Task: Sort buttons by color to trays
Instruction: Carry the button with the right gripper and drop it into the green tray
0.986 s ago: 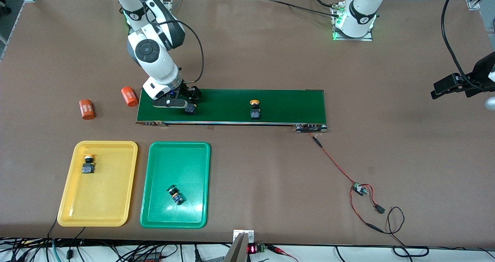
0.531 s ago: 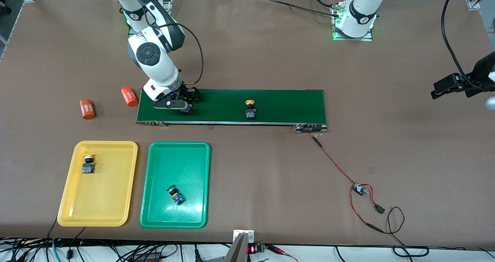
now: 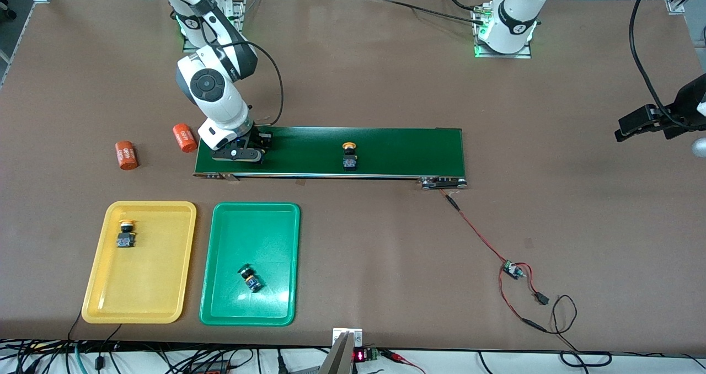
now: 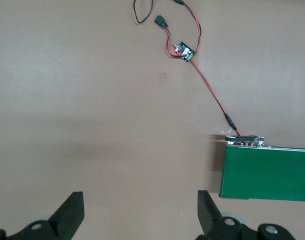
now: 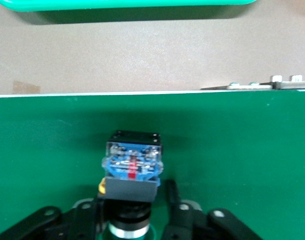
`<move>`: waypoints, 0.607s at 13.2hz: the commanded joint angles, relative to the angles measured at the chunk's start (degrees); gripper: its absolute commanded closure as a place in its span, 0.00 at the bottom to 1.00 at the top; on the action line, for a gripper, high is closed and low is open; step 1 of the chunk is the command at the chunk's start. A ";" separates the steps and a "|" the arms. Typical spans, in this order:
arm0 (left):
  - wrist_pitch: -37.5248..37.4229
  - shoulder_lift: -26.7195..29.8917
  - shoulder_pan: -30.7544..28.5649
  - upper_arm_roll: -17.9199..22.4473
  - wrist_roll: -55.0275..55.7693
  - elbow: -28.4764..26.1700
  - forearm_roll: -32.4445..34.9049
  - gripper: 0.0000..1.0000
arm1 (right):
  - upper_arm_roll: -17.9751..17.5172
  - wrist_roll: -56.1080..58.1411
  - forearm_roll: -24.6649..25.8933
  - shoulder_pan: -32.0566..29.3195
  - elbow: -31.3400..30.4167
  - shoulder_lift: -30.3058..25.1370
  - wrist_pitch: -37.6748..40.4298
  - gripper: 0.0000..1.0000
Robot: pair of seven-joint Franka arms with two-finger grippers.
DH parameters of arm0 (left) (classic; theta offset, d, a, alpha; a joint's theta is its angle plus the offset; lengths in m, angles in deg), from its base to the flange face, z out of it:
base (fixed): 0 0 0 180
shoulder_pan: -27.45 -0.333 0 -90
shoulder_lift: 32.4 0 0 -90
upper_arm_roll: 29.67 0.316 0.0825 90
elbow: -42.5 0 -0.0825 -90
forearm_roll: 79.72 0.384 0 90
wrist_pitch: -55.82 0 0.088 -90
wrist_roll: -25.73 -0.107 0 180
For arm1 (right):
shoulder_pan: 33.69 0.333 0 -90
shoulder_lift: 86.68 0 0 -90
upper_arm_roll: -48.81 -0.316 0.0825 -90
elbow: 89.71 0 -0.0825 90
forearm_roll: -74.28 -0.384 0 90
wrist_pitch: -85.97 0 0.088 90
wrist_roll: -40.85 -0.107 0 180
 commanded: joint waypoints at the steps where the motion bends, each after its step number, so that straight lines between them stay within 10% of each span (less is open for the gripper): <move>1: 0.39 1.12 -0.46 -0.27 -1.39 -0.62 0.14 0.00 | -0.13 -0.92 0.88 -0.31 0.59 0.56 -0.07 0.87; 8: 0.39 1.03 -0.46 -0.27 -1.39 -0.70 0.14 0.00 | 0.48 2.93 0.44 -0.66 16.38 -0.58 18.01 0.89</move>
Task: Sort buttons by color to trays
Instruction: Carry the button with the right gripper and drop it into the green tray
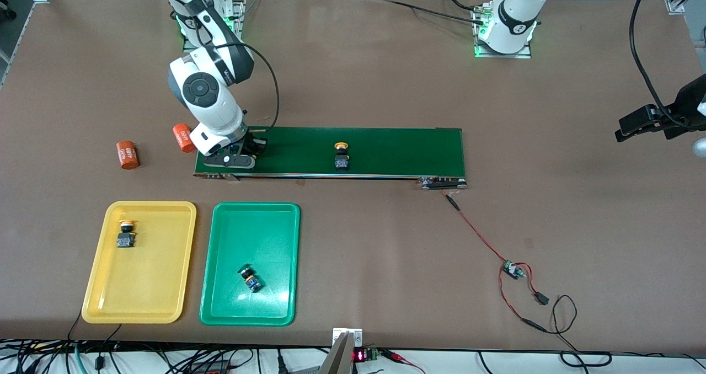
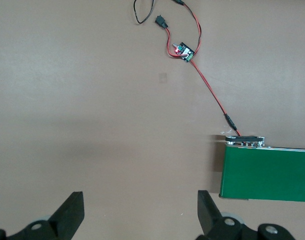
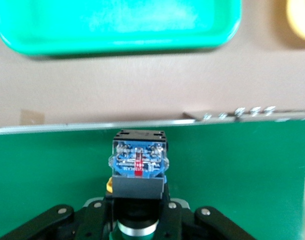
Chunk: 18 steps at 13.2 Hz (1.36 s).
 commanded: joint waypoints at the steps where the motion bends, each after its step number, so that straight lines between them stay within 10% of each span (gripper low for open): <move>1: 0.34 1.03 -0.42 -0.27 -1.39 -0.70 0.14 0.00 | 1.16 2.82 0.07 -0.35 9.86 -0.05 6.64 0.89; 8: -0.01 2.09 -0.34 -0.36 -1.48 -0.88 0.14 0.00 | 5.65 15.70 2.70 -0.44 25.88 11.44 -0.53 0.89; 18: -0.19 2.18 -0.34 -0.36 -1.48 -0.88 0.14 0.00 | 9.52 33.76 3.23 1.32 23.87 29.83 -38.42 0.86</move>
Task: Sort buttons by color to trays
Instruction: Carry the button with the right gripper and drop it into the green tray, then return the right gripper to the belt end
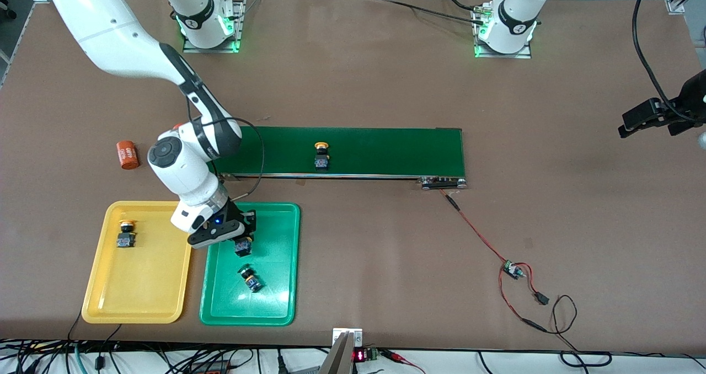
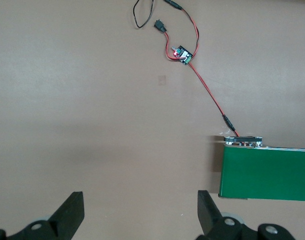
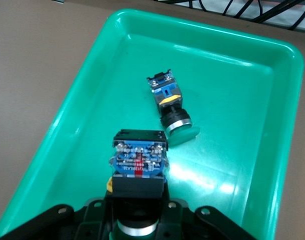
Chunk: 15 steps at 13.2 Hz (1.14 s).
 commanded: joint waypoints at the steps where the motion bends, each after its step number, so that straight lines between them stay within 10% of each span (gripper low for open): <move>1: -0.13 1.05 -0.38 -0.31 -1.13 -0.85 0.14 0.00 | 0.88 1.92 0.87 0.42 0.12 2.37 -5.70 0.82; 2: -0.13 1.05 -0.38 -0.31 -1.05 -0.85 0.14 0.00 | 0.88 2.01 0.87 0.43 0.11 2.38 -5.70 0.65; 3: -0.13 1.05 -0.38 -0.31 -1.13 -0.94 0.14 0.00 | 0.97 1.93 0.87 0.43 0.11 2.38 -5.88 0.24; 6: 0.05 0.96 -0.38 -0.31 -1.13 -0.94 0.14 0.00 | 0.97 1.57 0.78 0.43 -0.76 1.76 -5.35 0.00; 10: 0.05 0.96 -0.46 -0.22 -1.13 -1.03 0.14 0.00 | 0.88 0.87 0.43 -0.01 -4.18 -2.97 -1.16 0.00; 15: -0.04 0.96 -0.46 -0.30 -1.04 -0.94 0.14 0.00 | 0.80 -10.64 -0.19 0.25 -3.23 -13.43 23.89 0.00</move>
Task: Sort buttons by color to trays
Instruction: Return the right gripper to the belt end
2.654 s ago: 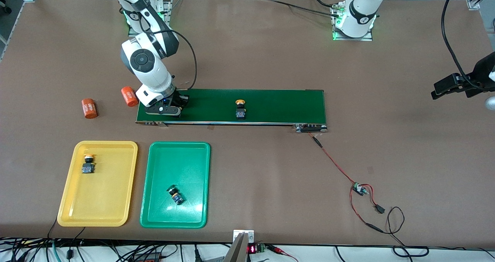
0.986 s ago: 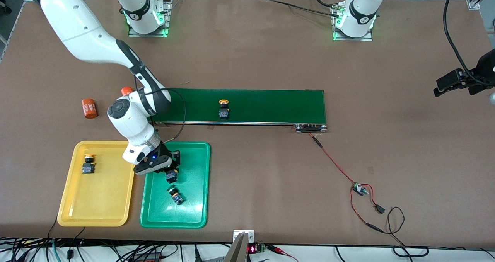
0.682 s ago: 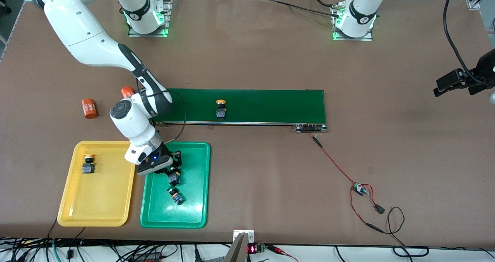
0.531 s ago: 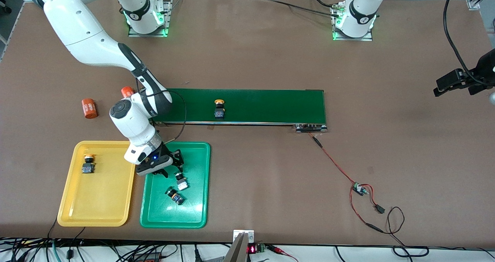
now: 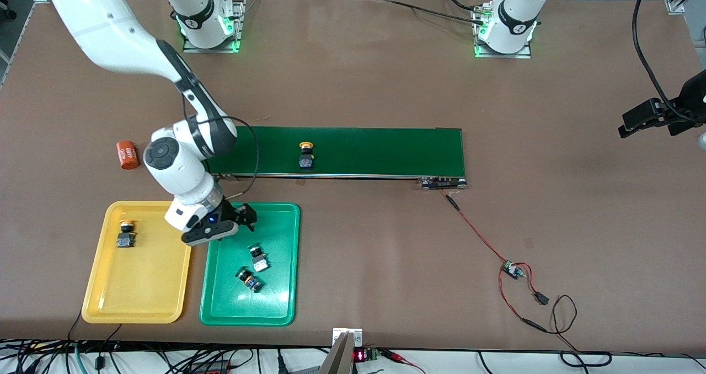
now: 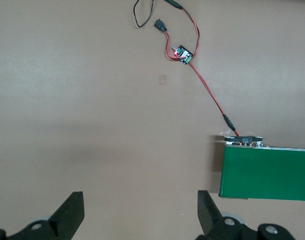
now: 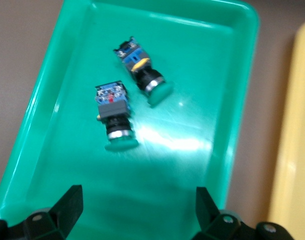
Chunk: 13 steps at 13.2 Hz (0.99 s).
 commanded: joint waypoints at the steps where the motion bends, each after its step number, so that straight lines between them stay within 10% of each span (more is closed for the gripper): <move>1: -0.04 0.96 -0.39 -0.22 -1.08 -0.85 0.14 0.00 | 0.09 -2.79 -0.97 0.10 -2.03 -6.39 9.01 0.00; 7: -0.12 0.96 -0.47 -0.22 -1.09 -0.93 0.14 0.00 | 0.00 -4.63 -7.31 0.45 -2.82 -17.74 32.67 0.00; 13: 0.14 0.61 -0.47 -0.13 -1.09 -0.76 0.05 0.00 | -0.44 -5.16 -7.40 0.28 -22.92 -30.47 19.51 0.00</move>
